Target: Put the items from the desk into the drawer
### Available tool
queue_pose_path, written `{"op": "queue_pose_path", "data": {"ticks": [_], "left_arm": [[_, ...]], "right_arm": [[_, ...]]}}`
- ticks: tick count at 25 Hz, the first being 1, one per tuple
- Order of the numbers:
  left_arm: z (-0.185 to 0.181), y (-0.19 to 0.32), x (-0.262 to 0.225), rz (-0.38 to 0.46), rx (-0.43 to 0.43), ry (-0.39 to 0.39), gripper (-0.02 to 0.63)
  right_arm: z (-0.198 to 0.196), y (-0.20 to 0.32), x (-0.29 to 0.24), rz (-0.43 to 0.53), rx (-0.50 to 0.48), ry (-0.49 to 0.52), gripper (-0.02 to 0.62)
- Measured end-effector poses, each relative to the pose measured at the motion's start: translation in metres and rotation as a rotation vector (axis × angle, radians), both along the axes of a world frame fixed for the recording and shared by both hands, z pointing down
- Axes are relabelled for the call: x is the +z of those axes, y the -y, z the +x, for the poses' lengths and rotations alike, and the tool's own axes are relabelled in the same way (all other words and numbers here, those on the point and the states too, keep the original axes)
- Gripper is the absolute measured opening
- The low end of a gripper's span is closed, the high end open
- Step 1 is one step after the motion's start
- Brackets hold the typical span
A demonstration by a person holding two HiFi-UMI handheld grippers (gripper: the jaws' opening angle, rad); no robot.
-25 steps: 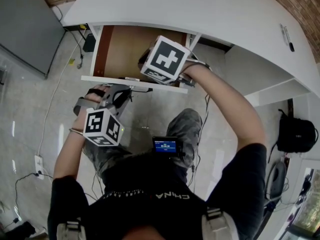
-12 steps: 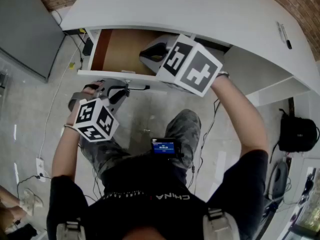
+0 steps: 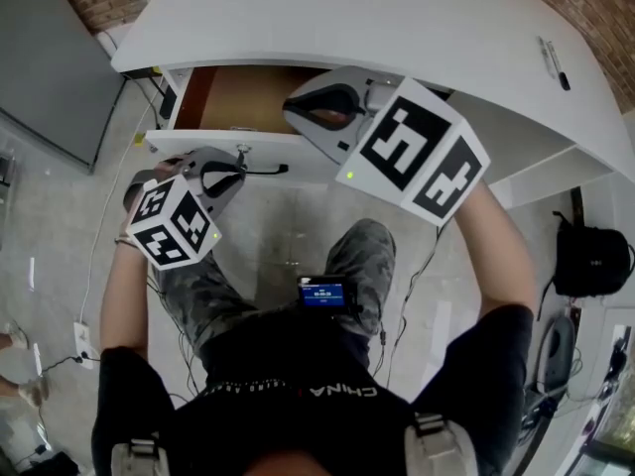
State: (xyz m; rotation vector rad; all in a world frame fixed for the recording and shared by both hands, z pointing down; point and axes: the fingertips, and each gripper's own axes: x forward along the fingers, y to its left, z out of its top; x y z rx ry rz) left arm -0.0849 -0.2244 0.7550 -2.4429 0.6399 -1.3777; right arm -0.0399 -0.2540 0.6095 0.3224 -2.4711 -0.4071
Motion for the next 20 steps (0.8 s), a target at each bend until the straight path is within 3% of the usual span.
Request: {"op": "queue_pose_path", "data": {"ticks": [20], "left_arm": [[0.003, 0.016, -0.006, -0.053, -0.006, 0.009, 0.037]], "right_arm": [[0.021, -0.001, -0.003, -0.033, 0.03, 0.039, 0.017]]}}
